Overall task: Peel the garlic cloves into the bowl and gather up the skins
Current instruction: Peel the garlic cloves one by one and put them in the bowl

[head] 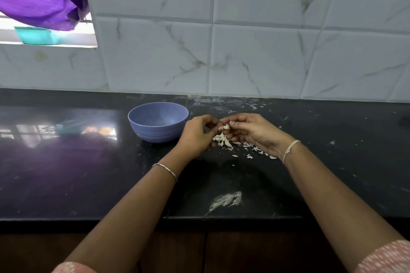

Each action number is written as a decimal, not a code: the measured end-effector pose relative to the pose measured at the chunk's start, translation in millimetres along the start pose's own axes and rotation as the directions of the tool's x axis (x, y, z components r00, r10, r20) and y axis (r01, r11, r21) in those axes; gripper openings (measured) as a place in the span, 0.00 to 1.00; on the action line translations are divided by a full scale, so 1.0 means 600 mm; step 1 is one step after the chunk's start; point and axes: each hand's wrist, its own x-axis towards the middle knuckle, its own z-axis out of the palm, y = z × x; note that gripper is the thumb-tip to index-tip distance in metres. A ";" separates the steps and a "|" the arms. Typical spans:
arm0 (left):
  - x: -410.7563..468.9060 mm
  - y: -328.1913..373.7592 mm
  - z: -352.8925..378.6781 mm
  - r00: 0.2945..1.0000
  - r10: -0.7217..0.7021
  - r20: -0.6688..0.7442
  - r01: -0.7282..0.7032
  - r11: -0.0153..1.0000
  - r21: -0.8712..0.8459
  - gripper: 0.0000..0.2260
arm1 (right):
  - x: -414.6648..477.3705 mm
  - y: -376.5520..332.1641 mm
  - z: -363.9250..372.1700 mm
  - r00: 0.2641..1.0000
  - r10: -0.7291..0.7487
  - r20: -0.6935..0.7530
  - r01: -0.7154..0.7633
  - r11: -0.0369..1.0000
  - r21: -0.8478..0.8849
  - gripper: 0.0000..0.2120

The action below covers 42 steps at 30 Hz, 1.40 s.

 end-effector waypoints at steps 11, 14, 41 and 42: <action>-0.004 0.005 0.001 0.970 -0.151 0.192 0.203 0.934 -0.294 0.06 | 0.003 0.024 0.024 0.967 -0.142 -0.212 0.161 0.984 0.077 0.02; 0.003 -0.010 0.002 0.973 -0.173 0.151 0.201 0.960 -0.192 0.02 | 0.002 0.013 0.010 0.965 -0.135 -0.222 0.149 0.988 0.046 0.03; 0.012 -0.022 0.001 0.991 -0.130 -0.019 0.131 0.989 0.073 0.06 | 0.007 0.017 0.013 0.981 -0.049 0.187 0.169 0.687 -0.707 0.10; 0.012 -0.022 0.001 0.991 -0.130 -0.018 0.131 0.988 0.078 0.06 | 0.007 0.019 0.010 0.980 -0.035 0.196 0.170 0.663 -0.729 0.09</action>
